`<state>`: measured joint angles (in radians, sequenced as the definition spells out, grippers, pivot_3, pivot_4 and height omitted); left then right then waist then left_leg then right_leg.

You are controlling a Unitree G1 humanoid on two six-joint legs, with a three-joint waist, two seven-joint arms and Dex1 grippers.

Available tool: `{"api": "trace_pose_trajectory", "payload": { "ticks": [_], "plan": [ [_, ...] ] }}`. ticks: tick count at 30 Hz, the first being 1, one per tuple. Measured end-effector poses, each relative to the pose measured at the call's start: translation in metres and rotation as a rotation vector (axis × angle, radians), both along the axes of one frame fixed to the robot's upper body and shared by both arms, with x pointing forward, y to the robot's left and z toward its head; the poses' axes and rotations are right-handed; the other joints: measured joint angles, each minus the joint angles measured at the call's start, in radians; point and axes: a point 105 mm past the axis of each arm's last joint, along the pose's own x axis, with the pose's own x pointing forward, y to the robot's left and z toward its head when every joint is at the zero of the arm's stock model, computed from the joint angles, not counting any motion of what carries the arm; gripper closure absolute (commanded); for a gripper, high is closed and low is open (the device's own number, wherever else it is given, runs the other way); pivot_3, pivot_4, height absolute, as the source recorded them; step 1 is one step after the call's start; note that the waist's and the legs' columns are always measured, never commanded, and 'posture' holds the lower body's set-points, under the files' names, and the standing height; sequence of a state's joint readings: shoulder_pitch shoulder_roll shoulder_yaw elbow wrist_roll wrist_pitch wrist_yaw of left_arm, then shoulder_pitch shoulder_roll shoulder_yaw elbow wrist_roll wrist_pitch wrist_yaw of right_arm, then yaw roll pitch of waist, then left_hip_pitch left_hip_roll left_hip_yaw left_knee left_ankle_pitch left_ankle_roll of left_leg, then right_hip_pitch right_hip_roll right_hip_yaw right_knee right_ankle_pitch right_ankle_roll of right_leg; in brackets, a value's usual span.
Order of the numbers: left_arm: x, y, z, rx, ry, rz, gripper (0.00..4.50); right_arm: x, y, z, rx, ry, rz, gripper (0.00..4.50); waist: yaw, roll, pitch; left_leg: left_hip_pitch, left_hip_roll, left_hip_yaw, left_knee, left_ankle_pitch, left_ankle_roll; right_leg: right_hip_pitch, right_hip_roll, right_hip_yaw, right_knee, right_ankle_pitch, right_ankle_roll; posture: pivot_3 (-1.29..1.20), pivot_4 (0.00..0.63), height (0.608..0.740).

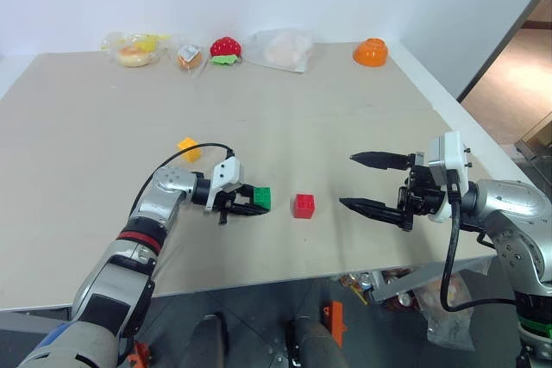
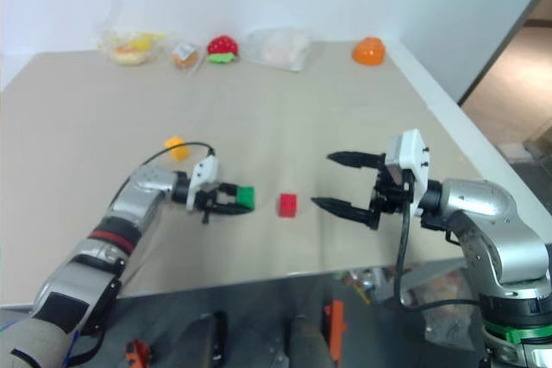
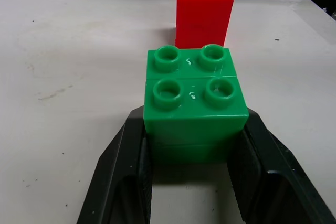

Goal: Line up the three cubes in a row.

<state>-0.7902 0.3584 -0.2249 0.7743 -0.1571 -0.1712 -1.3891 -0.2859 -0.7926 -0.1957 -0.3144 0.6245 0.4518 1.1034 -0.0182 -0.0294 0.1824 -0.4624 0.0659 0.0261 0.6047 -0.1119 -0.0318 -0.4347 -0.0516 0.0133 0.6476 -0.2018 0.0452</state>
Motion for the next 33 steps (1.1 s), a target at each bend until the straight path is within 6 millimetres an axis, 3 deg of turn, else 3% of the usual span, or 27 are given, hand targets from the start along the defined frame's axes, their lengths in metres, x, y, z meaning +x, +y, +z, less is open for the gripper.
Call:
{"api": "trace_pose_trajectory", "payload": {
  "ticks": [21,25,29,33],
  "plan": [
    [-0.011,0.001,-0.004,-0.008,0.014,0.000,3.17,0.010,0.003,0.005,-0.008,-0.026,0.015,0.00,-0.001,0.000,0.000,0.000,0.000,0.000,0.000,0.000,0.000,0.000,0.000,0.001,0.000,0.000,0.000,0.00,0.150,0.740],
    [-0.007,0.001,-0.005,-0.015,-0.001,0.030,1.37,0.010,0.002,0.005,-0.008,-0.028,0.013,0.00,-0.001,0.000,0.000,0.000,0.000,0.000,0.000,0.000,0.001,0.000,0.000,0.001,0.000,0.000,0.000,0.00,0.150,0.740],
    [-0.004,0.002,-0.005,-0.017,-0.002,0.049,0.03,0.010,0.002,0.005,-0.008,-0.030,0.014,0.00,-0.001,0.000,0.000,0.001,0.000,0.000,0.001,0.001,0.001,0.000,0.000,0.001,0.000,0.000,0.000,0.00,0.150,0.740],
    [-0.006,0.005,-0.005,-0.021,0.012,0.060,0.01,0.010,0.002,0.006,-0.008,-0.033,0.014,0.00,-0.003,0.000,0.000,0.001,0.000,0.000,0.001,0.001,0.001,0.000,0.000,0.001,0.000,0.001,0.000,0.00,0.150,0.740]
  ]
}}
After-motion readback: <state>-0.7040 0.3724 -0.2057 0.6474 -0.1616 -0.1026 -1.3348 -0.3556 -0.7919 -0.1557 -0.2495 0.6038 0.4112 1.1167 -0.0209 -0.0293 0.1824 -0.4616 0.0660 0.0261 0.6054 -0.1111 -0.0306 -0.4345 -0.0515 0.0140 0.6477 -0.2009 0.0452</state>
